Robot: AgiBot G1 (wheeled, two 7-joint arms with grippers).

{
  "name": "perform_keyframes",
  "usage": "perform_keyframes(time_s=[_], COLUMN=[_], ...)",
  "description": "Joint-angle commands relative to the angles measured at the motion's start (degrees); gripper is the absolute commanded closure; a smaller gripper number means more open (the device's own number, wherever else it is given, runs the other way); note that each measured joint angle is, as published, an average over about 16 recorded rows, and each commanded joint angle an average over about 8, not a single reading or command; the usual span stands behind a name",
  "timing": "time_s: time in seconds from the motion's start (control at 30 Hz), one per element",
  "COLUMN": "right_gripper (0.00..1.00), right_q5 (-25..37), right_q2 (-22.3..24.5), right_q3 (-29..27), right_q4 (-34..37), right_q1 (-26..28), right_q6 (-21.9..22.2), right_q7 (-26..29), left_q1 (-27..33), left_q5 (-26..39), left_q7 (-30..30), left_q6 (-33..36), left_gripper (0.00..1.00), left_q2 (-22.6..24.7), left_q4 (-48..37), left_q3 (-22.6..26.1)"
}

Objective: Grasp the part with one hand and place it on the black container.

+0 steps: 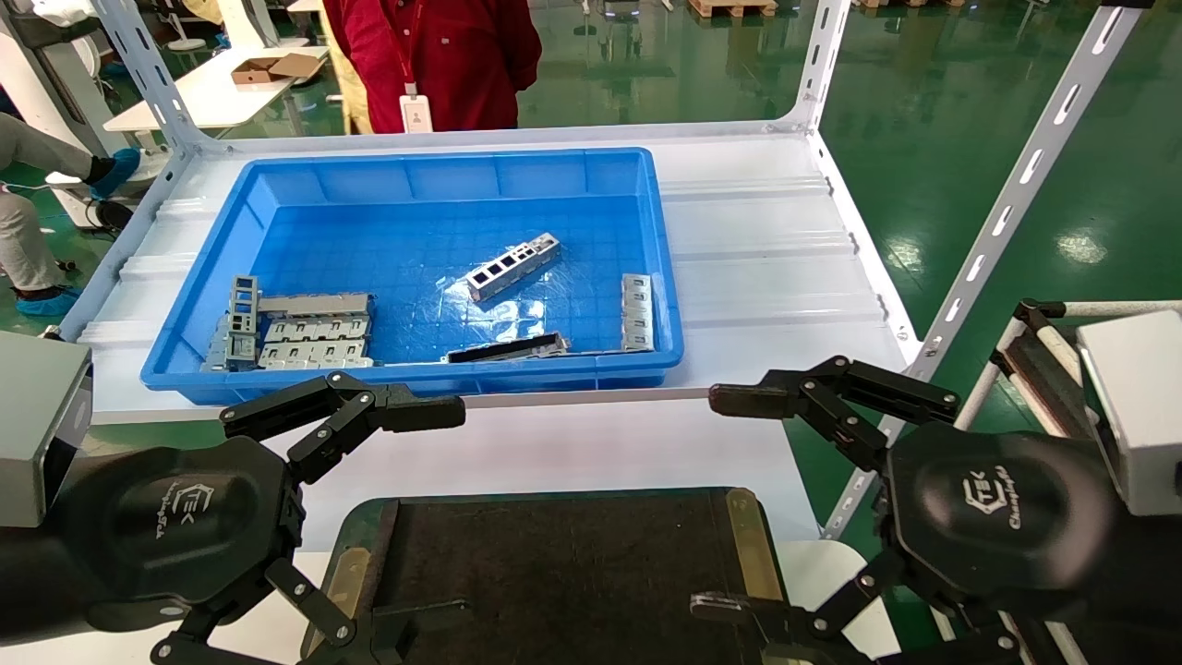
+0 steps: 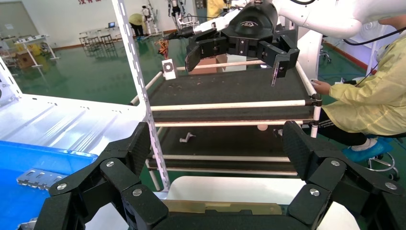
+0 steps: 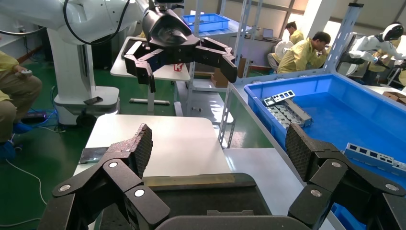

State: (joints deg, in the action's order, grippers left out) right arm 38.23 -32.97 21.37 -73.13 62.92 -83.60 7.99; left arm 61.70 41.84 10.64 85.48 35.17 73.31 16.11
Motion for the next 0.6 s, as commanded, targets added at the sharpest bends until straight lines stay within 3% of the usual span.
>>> perform_keyframes(time_s=[0.03, 0.6], right_gripper=[0.0, 0.0], right_q5=[0.0, 0.0], right_q2=[0.0, 0.0], right_q3=[0.0, 0.0], right_q4=[0.0, 0.01], right_q1=[0.0, 0.0], right_q6=[0.0, 0.0], right_q7=[0.0, 0.0], left_q1=[0.0, 0.0], left_q5=[0.0, 0.02], left_q7=[0.0, 0.0], left_q6=[0.0, 0.0], left_gripper=[0.0, 0.0], left_q2=[0.0, -0.02], left_q4=[0.0, 0.02], left_q3=[0.0, -0.02])
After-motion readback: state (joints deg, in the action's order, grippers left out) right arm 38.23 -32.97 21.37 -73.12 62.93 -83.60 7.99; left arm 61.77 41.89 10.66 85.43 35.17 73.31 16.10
